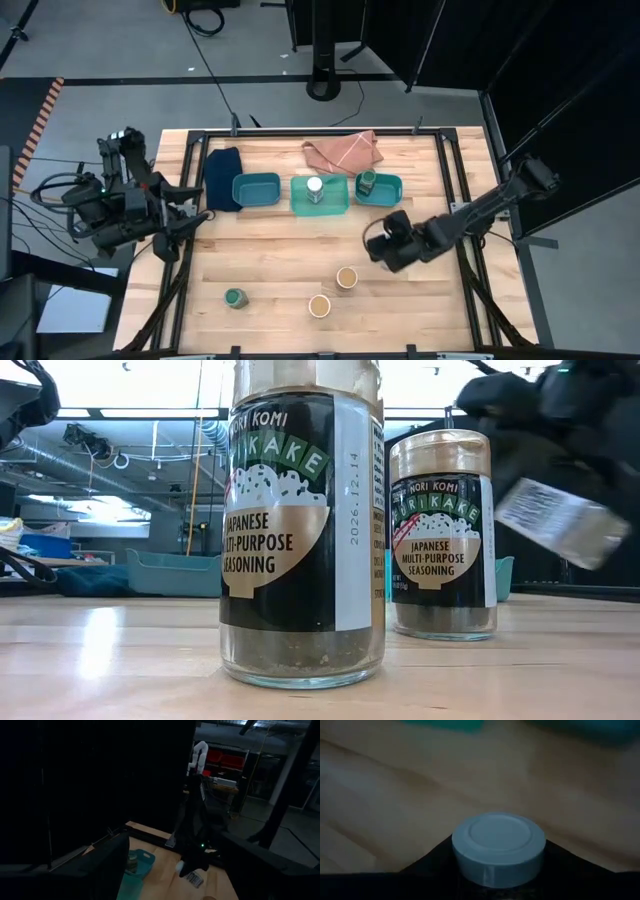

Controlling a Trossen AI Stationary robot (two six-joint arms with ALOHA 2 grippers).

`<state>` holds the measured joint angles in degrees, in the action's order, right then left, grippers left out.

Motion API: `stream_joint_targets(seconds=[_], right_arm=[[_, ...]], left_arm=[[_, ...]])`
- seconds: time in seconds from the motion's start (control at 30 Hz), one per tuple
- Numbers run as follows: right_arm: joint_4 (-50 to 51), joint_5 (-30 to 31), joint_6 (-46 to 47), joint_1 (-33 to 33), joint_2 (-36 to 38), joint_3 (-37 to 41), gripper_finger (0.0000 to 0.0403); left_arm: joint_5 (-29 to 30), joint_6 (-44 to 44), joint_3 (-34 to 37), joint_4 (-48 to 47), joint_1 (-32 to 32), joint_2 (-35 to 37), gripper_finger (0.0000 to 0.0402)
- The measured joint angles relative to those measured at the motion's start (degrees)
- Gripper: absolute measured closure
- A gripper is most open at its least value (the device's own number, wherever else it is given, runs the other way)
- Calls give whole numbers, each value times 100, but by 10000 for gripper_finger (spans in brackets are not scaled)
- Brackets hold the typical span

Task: Sort spices by type
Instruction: Put the white seasoning bottle into the transparent green bin

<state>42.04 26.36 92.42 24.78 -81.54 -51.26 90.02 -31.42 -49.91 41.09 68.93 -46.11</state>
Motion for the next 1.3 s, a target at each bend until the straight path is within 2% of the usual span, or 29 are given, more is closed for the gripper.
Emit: stream_joint_targets(seconds=[0.17, 0.4, 0.87, 1.1, 1.3], right_arm=[[0, 433, -1059, -494, 0, -350, 202], [-335, 1442, -2427, -947, 2, -884, 202], [-3133, 3303, -5968, -1163, 7, -1034, 202], [-4238, 3396, -7158, -1234, 13, -776, 202], [-5482, 2983, -7384, -1407, 11, -133, 202]], left_arm=[[0, 0, 0, -37, -96, 0, 94], [0, 8, 0, -162, -258, 0, 94], [0, 15, 0, -353, -625, -2, 94], [-2, 15, 0, -353, -805, -2, 94], [0, 15, 0, -355, -930, -2, 94]])
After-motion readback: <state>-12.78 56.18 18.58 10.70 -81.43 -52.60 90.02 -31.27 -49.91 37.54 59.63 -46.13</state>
